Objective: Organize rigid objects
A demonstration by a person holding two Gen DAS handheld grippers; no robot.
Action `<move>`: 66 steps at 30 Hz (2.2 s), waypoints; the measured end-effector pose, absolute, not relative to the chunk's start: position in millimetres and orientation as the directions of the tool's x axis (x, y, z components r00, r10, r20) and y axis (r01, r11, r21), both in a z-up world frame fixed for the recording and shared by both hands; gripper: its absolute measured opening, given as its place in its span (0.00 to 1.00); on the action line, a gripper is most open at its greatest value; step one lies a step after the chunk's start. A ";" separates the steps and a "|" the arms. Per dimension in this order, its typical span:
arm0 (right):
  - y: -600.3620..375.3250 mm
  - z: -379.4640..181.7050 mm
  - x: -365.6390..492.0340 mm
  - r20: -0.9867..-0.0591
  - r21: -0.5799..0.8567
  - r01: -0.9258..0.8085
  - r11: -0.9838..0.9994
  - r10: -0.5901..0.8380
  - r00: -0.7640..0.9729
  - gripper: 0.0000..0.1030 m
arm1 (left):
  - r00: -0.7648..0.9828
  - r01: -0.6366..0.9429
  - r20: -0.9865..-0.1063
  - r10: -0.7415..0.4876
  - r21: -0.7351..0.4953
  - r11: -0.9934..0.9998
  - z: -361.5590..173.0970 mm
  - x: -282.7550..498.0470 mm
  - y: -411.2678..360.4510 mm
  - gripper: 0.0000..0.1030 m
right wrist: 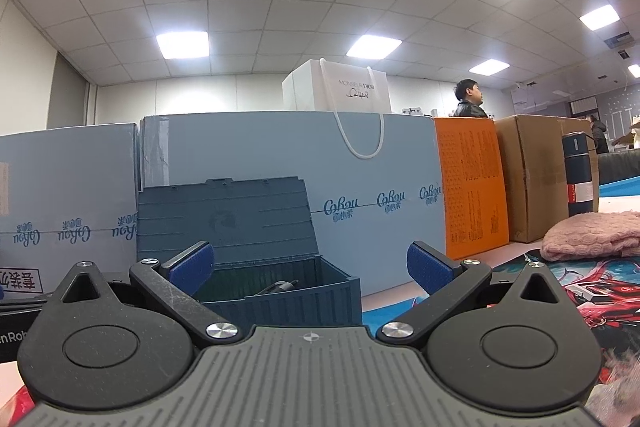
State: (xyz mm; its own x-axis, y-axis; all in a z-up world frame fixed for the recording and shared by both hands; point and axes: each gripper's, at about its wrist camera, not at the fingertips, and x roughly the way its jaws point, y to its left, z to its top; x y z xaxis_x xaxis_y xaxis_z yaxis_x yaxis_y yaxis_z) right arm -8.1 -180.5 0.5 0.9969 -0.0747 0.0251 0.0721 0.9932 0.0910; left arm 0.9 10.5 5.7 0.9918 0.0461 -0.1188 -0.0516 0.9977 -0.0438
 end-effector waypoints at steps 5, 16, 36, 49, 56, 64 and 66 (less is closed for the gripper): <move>-180.4 0.5 -7.8 0.026 0.091 0.072 0.993 -0.075 0.997 1.00 | 0.992 -0.064 -0.113 0.059 -0.046 0.997 6.0 -0.3 11.2 1.00; -180.1 0.4 -7.9 0.024 0.089 0.073 0.993 -0.075 0.997 1.00 | 0.992 -0.058 -0.111 0.053 -0.045 0.997 6.1 -0.3 11.7 1.00; -180.1 0.6 -7.8 0.023 0.089 0.072 0.993 -0.074 0.997 1.00 | 0.992 -0.059 -0.111 0.053 -0.049 0.997 6.6 -1.2 12.1 1.00; -179.8 0.7 -7.6 0.022 0.088 0.072 0.994 -0.074 0.997 1.00 | 0.992 -0.056 -0.113 0.050 -0.047 0.997 6.7 -0.7 11.7 1.00; -180.1 -0.7 -5.9 0.007 0.079 0.069 0.994 -0.069 0.998 1.00 | 0.991 -0.060 -0.126 0.053 -0.052 0.997 6.7 1.5 12.6 1.00; -178.5 -1.4 -1.8 -0.026 0.057 0.060 0.997 -0.059 0.998 1.00 | 0.989 -0.062 -0.137 0.054 -0.052 0.997 6.7 3.1 12.8 1.00; -178.8 -1.6 -1.4 -0.029 0.055 0.059 0.997 -0.058 0.998 1.00 | 0.989 -0.061 -0.137 0.053 -0.051 0.997 6.7 3.1 12.7 1.00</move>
